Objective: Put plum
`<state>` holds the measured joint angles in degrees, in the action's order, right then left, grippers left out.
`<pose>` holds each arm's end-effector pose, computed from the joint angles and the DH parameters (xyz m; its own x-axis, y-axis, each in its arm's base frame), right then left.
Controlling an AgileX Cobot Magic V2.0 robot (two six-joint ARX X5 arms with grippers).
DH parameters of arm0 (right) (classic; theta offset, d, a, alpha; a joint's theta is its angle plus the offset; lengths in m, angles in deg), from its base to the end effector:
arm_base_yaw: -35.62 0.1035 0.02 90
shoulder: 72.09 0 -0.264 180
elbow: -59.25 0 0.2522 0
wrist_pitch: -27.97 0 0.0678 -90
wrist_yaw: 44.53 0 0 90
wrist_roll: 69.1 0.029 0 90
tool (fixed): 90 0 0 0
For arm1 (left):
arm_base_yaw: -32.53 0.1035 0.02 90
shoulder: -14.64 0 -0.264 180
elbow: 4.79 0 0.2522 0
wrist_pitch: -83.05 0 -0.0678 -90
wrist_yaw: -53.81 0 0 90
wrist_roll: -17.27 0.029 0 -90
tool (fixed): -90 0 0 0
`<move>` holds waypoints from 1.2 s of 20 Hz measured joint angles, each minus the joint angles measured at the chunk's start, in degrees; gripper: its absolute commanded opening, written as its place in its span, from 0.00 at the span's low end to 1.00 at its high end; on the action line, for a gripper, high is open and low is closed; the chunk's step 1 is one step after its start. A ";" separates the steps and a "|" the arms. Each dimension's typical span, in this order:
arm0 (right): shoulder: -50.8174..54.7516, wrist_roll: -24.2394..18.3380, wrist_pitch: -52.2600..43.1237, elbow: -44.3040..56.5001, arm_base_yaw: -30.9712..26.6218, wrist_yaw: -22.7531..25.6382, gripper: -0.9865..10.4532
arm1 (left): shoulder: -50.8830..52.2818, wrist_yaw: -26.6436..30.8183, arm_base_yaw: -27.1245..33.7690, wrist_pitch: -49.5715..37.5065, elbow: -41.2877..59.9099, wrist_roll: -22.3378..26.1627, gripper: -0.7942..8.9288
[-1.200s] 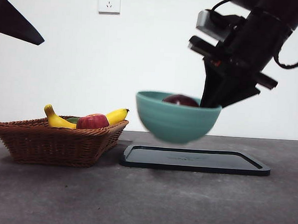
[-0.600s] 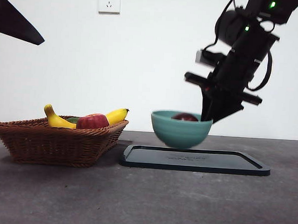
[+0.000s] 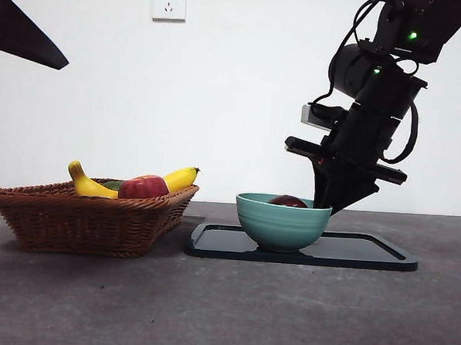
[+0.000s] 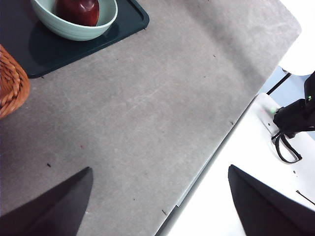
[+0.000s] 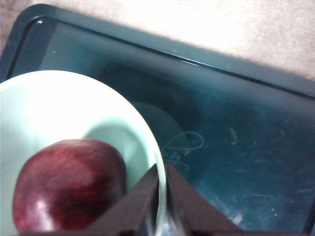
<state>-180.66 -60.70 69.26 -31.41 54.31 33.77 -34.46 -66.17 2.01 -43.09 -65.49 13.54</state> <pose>0.3707 0.1316 0.1936 0.4100 0.3528 -0.8411 -0.2889 0.9249 0.2471 0.1330 -0.0952 0.2913 0.2985 -0.7560 -0.5825 0.7192 0.5794 -0.3835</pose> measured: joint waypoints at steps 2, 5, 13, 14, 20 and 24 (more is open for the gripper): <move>0.00 0.02 0.33 0.00 0.00 0.72 0.28 | 0.00 0.00 0.00 0.00 0.00 0.00 0.53; 2.75 0.00 1.31 0.00 -0.07 4.90 0.28 | 0.00 0.00 0.00 -0.02 0.00 0.00 0.53; 33.79 -3.02 15.80 -0.09 -0.31 -1.81 0.28 | 0.00 -0.02 0.00 -0.09 0.00 0.00 0.53; 36.50 -3.54 18.60 -0.09 -0.26 -1.84 0.28 | 0.00 0.00 0.00 -0.09 0.00 0.00 0.53; 48.00 -4.79 23.02 7.13 2.01 -4.76 0.28 | 0.00 0.00 0.00 -0.22 0.00 0.00 0.53; 55.17 -5.05 21.55 18.25 4.59 -4.96 0.28 | 0.00 -0.02 0.00 -0.31 0.00 0.00 0.53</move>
<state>-125.49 -65.75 90.81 -13.16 58.90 28.81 -34.46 -66.19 2.01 -43.40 -65.49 13.54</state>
